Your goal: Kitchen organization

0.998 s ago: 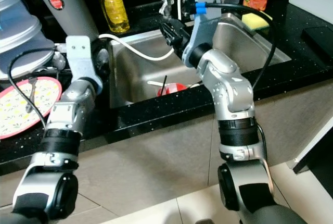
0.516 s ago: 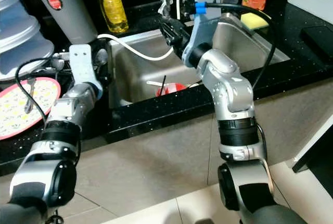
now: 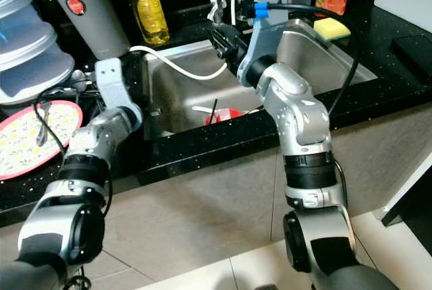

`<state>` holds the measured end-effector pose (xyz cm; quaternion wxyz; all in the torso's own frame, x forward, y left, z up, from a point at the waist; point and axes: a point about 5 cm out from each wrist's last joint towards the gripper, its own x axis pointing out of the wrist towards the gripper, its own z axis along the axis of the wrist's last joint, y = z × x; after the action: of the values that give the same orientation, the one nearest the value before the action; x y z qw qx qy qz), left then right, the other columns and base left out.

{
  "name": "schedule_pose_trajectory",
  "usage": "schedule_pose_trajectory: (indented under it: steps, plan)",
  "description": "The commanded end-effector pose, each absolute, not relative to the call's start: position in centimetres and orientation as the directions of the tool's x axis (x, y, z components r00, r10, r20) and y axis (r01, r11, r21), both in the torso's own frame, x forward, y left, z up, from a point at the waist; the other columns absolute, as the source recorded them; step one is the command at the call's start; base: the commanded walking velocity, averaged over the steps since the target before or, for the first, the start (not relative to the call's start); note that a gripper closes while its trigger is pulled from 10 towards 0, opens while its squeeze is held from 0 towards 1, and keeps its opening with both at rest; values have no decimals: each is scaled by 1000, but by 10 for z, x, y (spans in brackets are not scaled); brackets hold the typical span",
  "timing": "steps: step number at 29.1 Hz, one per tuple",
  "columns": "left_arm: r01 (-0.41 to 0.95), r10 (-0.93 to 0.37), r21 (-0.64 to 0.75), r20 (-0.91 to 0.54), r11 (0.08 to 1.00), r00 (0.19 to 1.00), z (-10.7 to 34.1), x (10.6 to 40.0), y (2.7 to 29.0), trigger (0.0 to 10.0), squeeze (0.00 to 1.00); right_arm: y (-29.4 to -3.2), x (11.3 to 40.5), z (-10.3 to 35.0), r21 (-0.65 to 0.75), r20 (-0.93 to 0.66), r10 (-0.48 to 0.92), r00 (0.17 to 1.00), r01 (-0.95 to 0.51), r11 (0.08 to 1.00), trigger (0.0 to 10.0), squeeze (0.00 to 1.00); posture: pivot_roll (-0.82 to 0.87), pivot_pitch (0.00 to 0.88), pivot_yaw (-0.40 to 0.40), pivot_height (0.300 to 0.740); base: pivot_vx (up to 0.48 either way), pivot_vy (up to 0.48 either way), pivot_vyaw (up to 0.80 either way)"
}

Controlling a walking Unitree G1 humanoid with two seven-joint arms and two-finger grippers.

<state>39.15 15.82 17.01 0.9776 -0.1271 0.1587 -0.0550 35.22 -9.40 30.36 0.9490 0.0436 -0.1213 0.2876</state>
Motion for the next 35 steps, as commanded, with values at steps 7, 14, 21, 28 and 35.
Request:
schedule_pose_trajectory:
  steps: [7,14,21,28,35]
  plan:
    - [168,-192,-114,-252,979,949,169,389,139,10000,0,-92,352,308,4,265,537,801,-558,830,10000,0,-125,0,123,740,0,0,0]
    - [-60,62,100,-14,993,998,212,390,169,10000,0,-93,350,307,5,263,532,805,-552,834,10000,0,-125,0,124,740,0,0,0]
    - [-347,347,12,-48,938,937,224,375,224,10000,0,-96,349,306,9,262,523,811,-544,839,10000,0,-118,0,130,740,0,0,0]
    - [-601,586,-89,-144,795,797,217,352,289,10000,0,-95,350,303,16,255,524,813,-545,838,10000,0,-97,0,120,740,0,0,0]
    - [-627,592,-133,-227,768,773,212,342,309,10000,1000,-96,351,303,17,256,521,814,-543,840,10000,0,-88,6,124,740,0,0,0]
